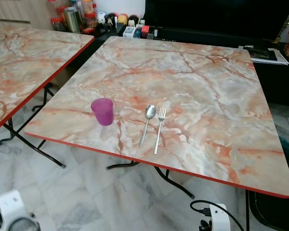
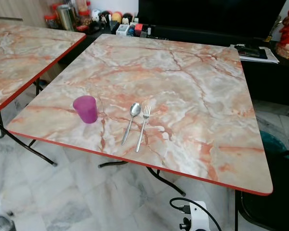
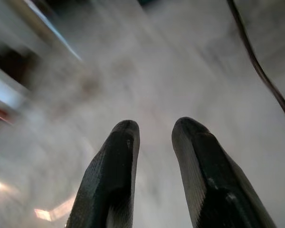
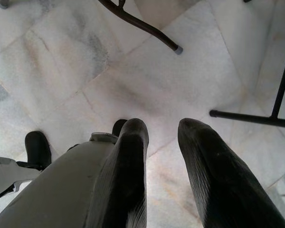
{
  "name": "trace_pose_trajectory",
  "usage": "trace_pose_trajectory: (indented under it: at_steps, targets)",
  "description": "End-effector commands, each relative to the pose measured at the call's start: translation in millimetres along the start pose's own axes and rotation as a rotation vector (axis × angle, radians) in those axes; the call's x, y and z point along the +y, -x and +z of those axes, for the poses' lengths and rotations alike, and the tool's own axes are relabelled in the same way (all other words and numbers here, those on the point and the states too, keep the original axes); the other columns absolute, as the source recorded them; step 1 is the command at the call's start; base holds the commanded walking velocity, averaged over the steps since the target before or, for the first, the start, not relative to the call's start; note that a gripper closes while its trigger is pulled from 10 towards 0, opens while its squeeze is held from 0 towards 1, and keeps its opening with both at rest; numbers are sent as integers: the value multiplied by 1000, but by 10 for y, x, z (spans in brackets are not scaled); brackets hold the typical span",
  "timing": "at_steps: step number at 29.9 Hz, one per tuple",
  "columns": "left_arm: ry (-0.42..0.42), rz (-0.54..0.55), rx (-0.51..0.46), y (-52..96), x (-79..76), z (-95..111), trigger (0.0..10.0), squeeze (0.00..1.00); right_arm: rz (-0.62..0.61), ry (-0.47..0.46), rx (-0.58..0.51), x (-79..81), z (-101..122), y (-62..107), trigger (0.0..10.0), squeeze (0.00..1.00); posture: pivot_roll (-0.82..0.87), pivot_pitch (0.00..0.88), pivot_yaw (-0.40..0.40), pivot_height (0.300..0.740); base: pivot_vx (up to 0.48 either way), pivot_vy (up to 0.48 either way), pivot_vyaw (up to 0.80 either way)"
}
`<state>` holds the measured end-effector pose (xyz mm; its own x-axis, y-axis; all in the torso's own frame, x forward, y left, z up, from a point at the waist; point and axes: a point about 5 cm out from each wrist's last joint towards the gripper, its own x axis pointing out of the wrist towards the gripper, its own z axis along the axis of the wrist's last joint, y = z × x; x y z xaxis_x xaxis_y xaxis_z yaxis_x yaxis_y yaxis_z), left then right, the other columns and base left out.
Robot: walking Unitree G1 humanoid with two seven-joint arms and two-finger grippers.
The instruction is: Setting the table
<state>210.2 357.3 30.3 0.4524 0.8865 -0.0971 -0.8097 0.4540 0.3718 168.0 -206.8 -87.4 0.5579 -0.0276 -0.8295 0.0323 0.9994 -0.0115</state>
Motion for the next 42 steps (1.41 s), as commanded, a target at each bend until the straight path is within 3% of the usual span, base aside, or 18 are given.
trace_pose_trajectory:
  at_steps: [1,4,5,9,11,12,14,15,16,17,22,26,27,30,31,34,37,42]
  targets:
    - [31,70,-78,-78,60,181,10000,0,2,0,18,-10,-39,7,10000,0,-15,96,-15,740,0,0,0]
    - [45,114,-184,-172,108,438,10000,0,2,-1,17,-9,-37,7,10000,0,-15,96,-15,740,0,0,0]
    - [34,98,-280,-216,80,663,10000,0,2,-2,16,-8,-37,7,10000,0,-15,96,-15,740,0,0,0]
    - [18,58,-367,-223,9,861,10000,0,1,-3,16,-9,-35,6,10000,0,-11,97,-14,740,0,0,0]
    - [66,-15,-458,-206,-126,1169,10000,0,1,-5,17,-8,-36,6,10000,0,-11,97,-14,740,0,0,0]
    - [66,-15,-458,-206,-126,1169,10000,0,1,-5,17,-8,-36,6,10000,0,-11,97,-14,740,0,0,0]
    - [121,-112,-500,-165,-273,1388,10000,0,1,-6,17,-8,-36,6,10000,0,-11,97,-14,740,0,0,0]
    - [154,-232,-515,-112,-455,1577,10000,0,1,-6,17,-8,-33,5,10000,0,-14,105,-13,740,0,0,0]
    - [154,-232,-515,-112,-455,1577,10000,0,1,-6,17,-8,-33,5,10000,0,-14,105,-13,740,0,0,0]
    - [208,-363,-505,-41,-644,1750,10000,0,1,-6,17,-8,-32,5,10000,0,-16,109,-11,740,0,0,0]
    - [302,-522,-462,73,-871,1947,10000,0,0,-8,17,-7,-32,5,10000,0,-20,114,-8,740,0,0,0]
    - [433,-724,-309,258,-1205,2204,10000,0,0,-10,18,-5,-31,4,10000,0,-23,120,-3,740,0,0,0]
    - [448,-778,-317,337,-1280,2305,10000,0,-1,-11,19,-3,-31,3,10000,0,-25,121,1,740,0,0,0]
    - [512,-845,-284,431,-1372,2440,10000,0,-2,-14,19,0,-28,2,10000,0,-30,117,9,740,0,0,0]
    - [527,-891,-279,478,-1409,2505,10000,1000,-4,-16,18,1,-26,1,10000,0,-31,116,11,740,0,0,0]
    - [527,-891,-279,478,-1409,2505,10000,1000,-4,-16,18,1,-26,1,10000,0,-31,116,11,740,0,0,0]
    - [563,-980,-241,545,-1461,2579,10000,1000,-6,-18,17,5,-21,0,10000,0,-33,113,15,740,0,0,0]
    - [469,-1067,-223,601,-1512,2597,10000,1000,-6,-20,17,11,-18,-2,10000,0,-28,112,26,740,0,0,0]
